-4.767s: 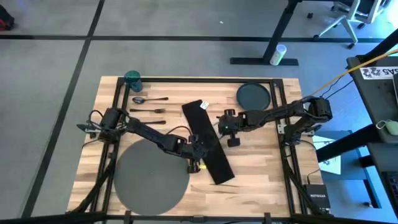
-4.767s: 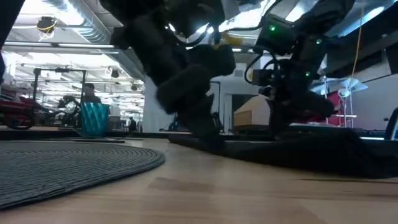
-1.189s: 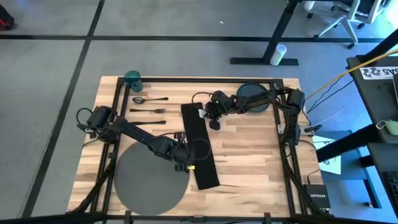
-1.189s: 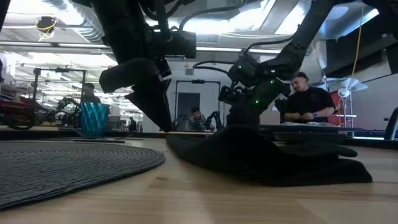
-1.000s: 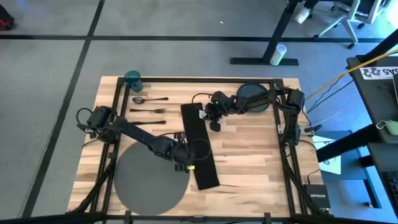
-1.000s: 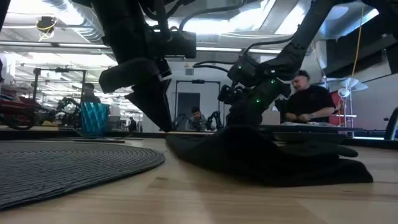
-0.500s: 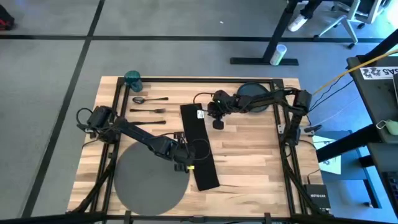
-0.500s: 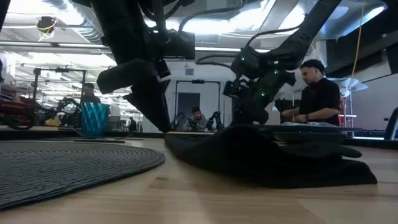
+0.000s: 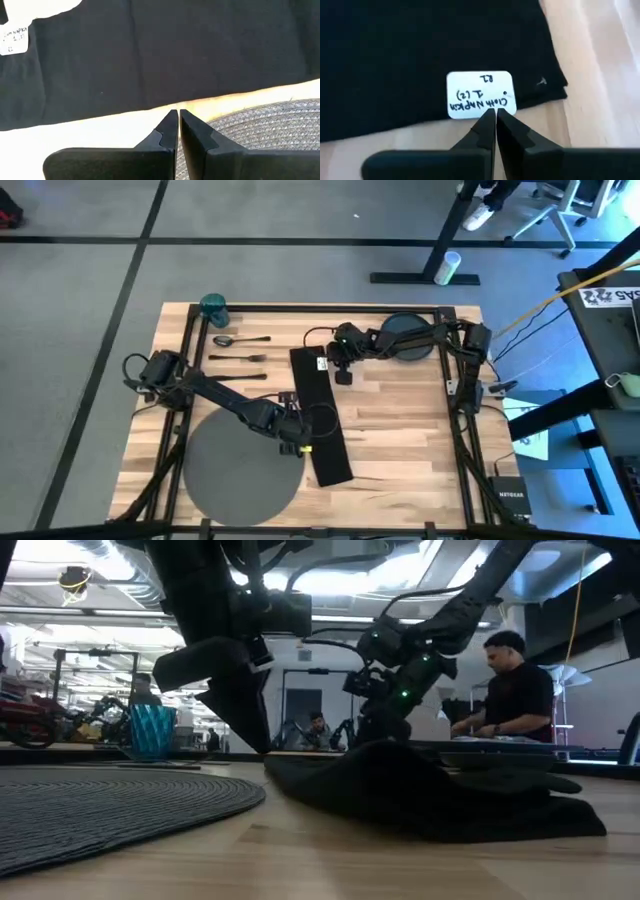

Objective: Set table place
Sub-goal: Fold the black table napkin

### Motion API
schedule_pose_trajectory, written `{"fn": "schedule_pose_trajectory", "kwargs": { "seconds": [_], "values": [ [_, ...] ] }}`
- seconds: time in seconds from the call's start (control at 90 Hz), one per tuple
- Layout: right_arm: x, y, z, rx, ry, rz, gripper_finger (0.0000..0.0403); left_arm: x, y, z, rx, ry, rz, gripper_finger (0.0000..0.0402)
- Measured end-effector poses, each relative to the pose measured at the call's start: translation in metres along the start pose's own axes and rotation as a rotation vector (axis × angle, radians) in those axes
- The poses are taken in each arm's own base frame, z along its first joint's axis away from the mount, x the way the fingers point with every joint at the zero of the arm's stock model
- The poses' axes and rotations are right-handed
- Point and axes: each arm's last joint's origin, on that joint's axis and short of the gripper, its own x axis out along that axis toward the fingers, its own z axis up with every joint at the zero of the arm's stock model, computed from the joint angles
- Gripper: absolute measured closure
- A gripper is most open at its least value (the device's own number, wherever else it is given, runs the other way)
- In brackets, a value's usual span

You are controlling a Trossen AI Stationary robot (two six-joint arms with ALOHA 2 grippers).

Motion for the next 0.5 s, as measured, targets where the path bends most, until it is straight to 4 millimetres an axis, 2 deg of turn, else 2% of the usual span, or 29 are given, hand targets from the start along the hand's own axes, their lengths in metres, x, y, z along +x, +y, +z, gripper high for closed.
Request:
{"fn": "schedule_pose_trajectory", "kwargs": {
  "seconds": [0.267,0.5],
  "values": [
    [-0.0008,0.0004,-0.0060,0.005,0.094,-0.023,0.0403,-0.0006,-0.0010,-0.0011,-0.001,0.007,0.000,0.0402],
    [-0.0006,-0.0003,-0.0029,0.003,0.059,-0.021,0.0403,-0.0006,-0.0009,-0.0013,0.000,0.009,0.001,0.0402]
  ]
}}
